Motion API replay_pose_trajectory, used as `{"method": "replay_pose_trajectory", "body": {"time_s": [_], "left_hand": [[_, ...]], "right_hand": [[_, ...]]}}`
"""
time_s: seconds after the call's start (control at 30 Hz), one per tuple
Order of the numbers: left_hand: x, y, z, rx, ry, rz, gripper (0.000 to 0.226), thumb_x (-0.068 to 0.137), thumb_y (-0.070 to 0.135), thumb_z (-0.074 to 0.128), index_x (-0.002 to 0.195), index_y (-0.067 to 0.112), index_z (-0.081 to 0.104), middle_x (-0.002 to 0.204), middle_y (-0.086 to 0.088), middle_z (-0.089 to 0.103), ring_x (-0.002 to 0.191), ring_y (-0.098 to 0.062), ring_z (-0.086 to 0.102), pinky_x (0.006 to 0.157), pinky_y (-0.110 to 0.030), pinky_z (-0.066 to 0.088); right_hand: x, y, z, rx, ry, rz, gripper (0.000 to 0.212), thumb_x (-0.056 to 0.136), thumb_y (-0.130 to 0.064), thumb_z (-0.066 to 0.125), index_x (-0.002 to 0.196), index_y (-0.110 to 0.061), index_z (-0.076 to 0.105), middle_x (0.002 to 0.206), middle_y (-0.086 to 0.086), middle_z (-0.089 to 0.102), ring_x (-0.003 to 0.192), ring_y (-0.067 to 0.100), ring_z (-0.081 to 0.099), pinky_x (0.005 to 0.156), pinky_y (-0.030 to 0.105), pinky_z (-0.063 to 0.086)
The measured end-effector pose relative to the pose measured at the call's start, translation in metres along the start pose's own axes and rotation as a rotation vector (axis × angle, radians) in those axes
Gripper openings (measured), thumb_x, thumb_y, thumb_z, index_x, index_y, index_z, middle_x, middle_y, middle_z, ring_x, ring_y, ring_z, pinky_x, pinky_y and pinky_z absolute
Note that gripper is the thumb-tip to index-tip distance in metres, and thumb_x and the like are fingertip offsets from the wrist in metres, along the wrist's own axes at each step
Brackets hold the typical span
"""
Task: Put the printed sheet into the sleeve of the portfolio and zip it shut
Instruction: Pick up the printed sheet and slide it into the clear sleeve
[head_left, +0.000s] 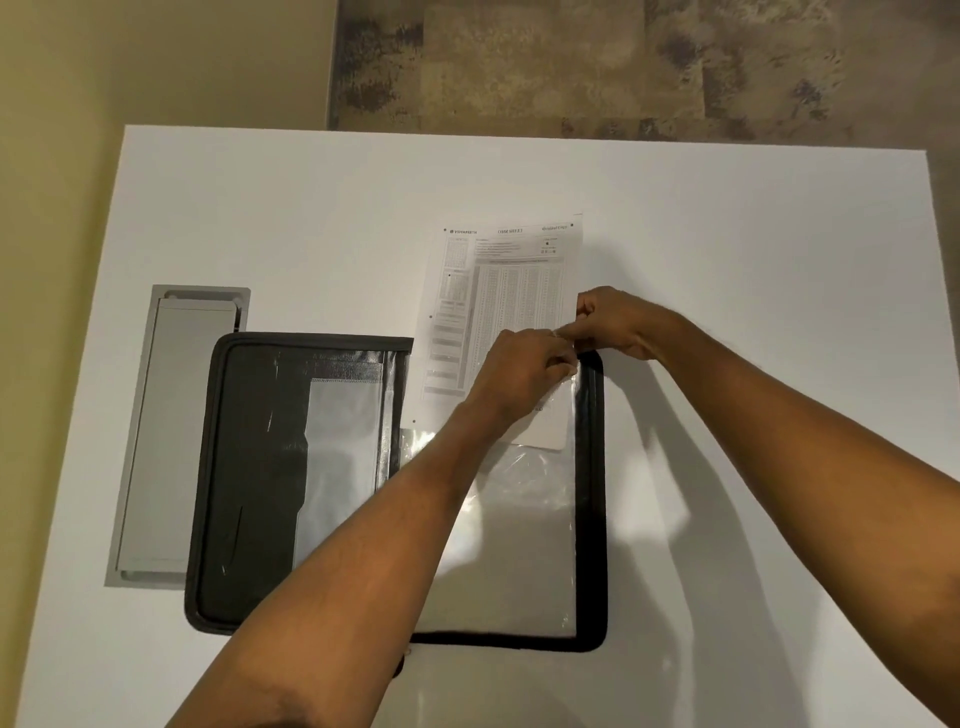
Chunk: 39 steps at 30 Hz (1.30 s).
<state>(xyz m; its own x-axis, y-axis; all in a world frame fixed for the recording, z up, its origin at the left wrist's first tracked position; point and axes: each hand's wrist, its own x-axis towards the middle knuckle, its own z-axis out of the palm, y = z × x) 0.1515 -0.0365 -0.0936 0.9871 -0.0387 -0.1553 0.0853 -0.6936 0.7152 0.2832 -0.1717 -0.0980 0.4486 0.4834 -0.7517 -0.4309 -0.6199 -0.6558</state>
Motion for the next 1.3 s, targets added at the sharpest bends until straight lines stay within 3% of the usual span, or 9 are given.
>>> {"method": "replay_pose_trajectory", "body": {"time_s": [0.1, 0.27, 0.5, 0.7, 0.8, 0.9, 1.0, 1.1, 1.3], "left_hand": [[0.003, 0.002, 0.001, -0.052, -0.057, -0.054, 0.014, 0.096, 0.017, 0.068, 0.099, 0.015, 0.082, 0.094, -0.004, 0.077, 0.085, -0.019, 0.068, 0.07, -0.027, 0.04], [0.008, 0.0, 0.002, -0.063, -0.083, -0.094, 0.016, 0.098, 0.018, 0.068, 0.104, 0.013, 0.082, 0.1, -0.007, 0.078, 0.088, -0.021, 0.069, 0.074, -0.028, 0.045], [0.007, -0.005, 0.01, -0.056, -0.05, -0.118, 0.012, 0.096, 0.022, 0.071, 0.099, 0.018, 0.082, 0.097, 0.0, 0.077, 0.085, -0.016, 0.067, 0.074, -0.03, 0.049], [0.005, -0.004, 0.012, -0.056, -0.04, -0.145, 0.01, 0.094, 0.024, 0.072, 0.098, 0.021, 0.081, 0.096, 0.003, 0.077, 0.081, -0.012, 0.065, 0.071, -0.027, 0.047], [0.004, -0.004, 0.011, -0.065, -0.056, -0.147, 0.011, 0.094, 0.022, 0.07, 0.093, 0.021, 0.081, 0.09, 0.005, 0.074, 0.078, -0.011, 0.063, 0.068, -0.027, 0.042], [0.002, -0.003, 0.01, -0.084, -0.048, -0.149, 0.013, 0.095, 0.021, 0.07, 0.094, 0.018, 0.082, 0.092, 0.002, 0.076, 0.08, -0.012, 0.063, 0.07, -0.027, 0.042], [0.002, -0.003, 0.01, -0.101, -0.039, -0.152, 0.015, 0.097, 0.022, 0.07, 0.1, 0.016, 0.083, 0.1, 0.002, 0.08, 0.084, -0.011, 0.066, 0.075, -0.021, 0.041], [0.003, -0.002, 0.011, -0.079, -0.039, -0.151, 0.016, 0.098, 0.024, 0.069, 0.101, 0.017, 0.083, 0.101, 0.002, 0.08, 0.087, -0.013, 0.069, 0.076, -0.021, 0.041], [0.0, 0.0, 0.016, -0.052, -0.008, -0.146, 0.017, 0.099, 0.025, 0.067, 0.098, 0.021, 0.084, 0.099, 0.004, 0.081, 0.083, -0.01, 0.067, 0.075, -0.024, 0.045]], "right_hand": [[0.007, -0.011, -0.003, 0.147, 0.128, 0.006, 0.021, 0.095, -0.023, 0.076, 0.111, -0.01, 0.074, 0.116, 0.007, 0.078, 0.104, 0.025, 0.076, 0.086, 0.036, 0.065], [0.016, -0.023, -0.001, 0.148, 0.324, -0.053, 0.016, 0.103, -0.009, 0.063, 0.117, -0.013, 0.068, 0.125, 0.013, 0.073, 0.109, 0.032, 0.073, 0.092, 0.046, 0.063], [0.0, -0.014, 0.002, 0.011, 0.141, -0.124, 0.046, 0.098, 0.001, 0.066, 0.143, -0.009, 0.058, 0.124, 0.013, 0.074, 0.112, 0.034, 0.072, 0.096, 0.048, 0.061], [-0.004, -0.006, 0.004, -0.085, -0.026, -0.031, 0.034, 0.087, 0.003, 0.079, 0.118, -0.011, 0.074, 0.102, -0.001, 0.08, 0.098, 0.023, 0.078, 0.091, 0.042, 0.064], [0.009, -0.014, 0.004, 0.041, 0.183, -0.066, 0.019, 0.094, -0.021, 0.076, 0.106, -0.007, 0.071, 0.111, 0.008, 0.074, 0.099, 0.028, 0.072, 0.091, 0.041, 0.06], [0.018, -0.025, 0.006, 0.019, 0.323, -0.142, 0.017, 0.098, -0.019, 0.072, 0.113, -0.012, 0.077, 0.107, 0.012, 0.073, 0.101, 0.028, 0.071, 0.097, 0.049, 0.061], [0.019, -0.031, 0.006, -0.14, 0.29, -0.171, 0.016, 0.097, -0.012, 0.071, 0.112, -0.011, 0.078, 0.103, 0.02, 0.074, 0.096, 0.03, 0.07, 0.094, 0.058, 0.059], [0.017, -0.035, 0.003, -0.24, 0.211, -0.185, 0.016, 0.097, -0.009, 0.071, 0.112, -0.01, 0.077, 0.097, 0.009, 0.075, 0.105, 0.033, 0.072, 0.09, 0.053, 0.062], [0.015, -0.036, -0.005, -0.496, -0.083, -0.012, 0.017, 0.091, -0.003, 0.075, 0.108, -0.007, 0.075, 0.11, 0.018, 0.075, 0.101, 0.037, 0.075, 0.086, 0.045, 0.065]]}}
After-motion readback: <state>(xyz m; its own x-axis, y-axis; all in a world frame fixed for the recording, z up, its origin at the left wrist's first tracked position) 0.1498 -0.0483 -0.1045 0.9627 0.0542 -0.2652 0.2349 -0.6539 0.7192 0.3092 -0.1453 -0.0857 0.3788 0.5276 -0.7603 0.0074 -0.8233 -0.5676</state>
